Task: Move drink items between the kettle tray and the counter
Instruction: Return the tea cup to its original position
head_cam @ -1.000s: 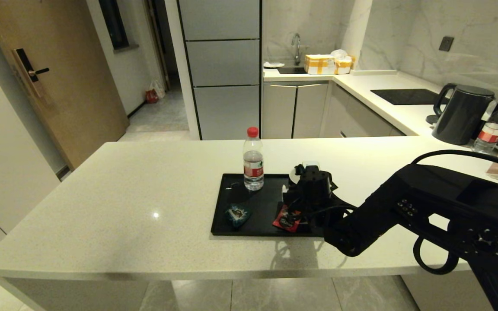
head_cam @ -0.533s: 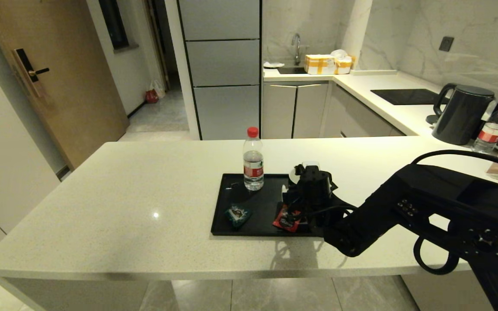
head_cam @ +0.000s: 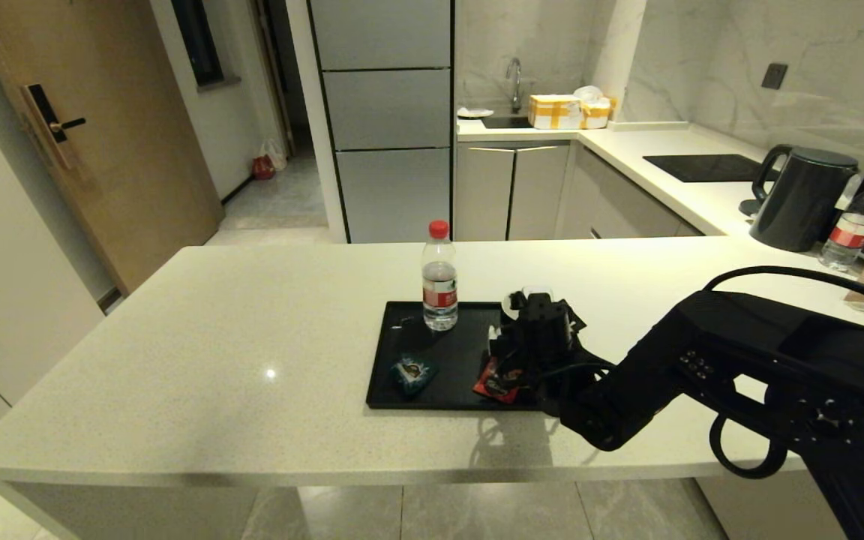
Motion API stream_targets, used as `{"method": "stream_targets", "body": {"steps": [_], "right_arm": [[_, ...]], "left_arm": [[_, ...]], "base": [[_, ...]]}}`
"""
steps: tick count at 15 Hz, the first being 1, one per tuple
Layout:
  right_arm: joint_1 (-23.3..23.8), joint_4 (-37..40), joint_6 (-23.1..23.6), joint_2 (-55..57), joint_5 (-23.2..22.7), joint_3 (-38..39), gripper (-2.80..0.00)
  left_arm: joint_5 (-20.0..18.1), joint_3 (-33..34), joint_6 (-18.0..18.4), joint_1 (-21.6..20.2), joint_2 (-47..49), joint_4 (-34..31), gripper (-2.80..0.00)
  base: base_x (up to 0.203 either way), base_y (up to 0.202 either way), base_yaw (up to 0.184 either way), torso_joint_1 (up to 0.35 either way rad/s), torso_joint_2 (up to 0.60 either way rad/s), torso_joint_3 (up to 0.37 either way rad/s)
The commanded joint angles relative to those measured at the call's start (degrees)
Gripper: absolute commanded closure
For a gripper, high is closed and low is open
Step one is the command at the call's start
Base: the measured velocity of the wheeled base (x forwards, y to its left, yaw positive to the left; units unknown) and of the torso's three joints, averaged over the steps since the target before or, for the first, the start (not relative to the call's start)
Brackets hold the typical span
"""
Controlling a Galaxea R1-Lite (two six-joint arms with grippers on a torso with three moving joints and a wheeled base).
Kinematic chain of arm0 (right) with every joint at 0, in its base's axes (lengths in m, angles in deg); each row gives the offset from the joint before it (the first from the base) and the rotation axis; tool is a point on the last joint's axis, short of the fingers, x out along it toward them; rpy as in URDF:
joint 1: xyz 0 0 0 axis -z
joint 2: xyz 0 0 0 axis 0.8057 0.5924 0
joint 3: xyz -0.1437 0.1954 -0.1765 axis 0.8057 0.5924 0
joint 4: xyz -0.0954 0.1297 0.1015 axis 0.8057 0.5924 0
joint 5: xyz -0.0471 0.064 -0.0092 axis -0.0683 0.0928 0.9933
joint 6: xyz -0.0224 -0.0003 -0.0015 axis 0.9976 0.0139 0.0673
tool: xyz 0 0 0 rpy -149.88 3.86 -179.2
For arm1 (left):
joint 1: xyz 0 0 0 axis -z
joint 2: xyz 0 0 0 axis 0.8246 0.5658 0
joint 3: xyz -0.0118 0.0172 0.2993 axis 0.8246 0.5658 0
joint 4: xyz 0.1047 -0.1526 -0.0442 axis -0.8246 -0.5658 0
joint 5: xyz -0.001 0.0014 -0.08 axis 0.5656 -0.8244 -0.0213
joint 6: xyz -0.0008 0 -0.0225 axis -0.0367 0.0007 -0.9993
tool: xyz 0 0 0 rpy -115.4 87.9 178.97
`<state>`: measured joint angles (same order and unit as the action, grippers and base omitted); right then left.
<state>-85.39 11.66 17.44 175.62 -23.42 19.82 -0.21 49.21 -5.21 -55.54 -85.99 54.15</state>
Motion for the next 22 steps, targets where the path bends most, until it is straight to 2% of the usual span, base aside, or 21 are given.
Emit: {"method": "stream_targets", "body": {"steps": [1,22], "right_arm": [[0.0,-0.9,0.0,0.4,0.2,-0.4,-2.80],[-0.1,-1.4,0.2,-1.3,0.1,0.8,-2.80]], "left_arm": [[0.0,0.0,0.0,0.0,0.0,0.0,0.00],[0.0,0.0,0.0,0.0,0.0,0.0,0.00]], "base": [[0.000,0.000,0.000,0.000,0.00,0.000],[0.000,0.000,0.000,0.000,0.00,0.000]]}}
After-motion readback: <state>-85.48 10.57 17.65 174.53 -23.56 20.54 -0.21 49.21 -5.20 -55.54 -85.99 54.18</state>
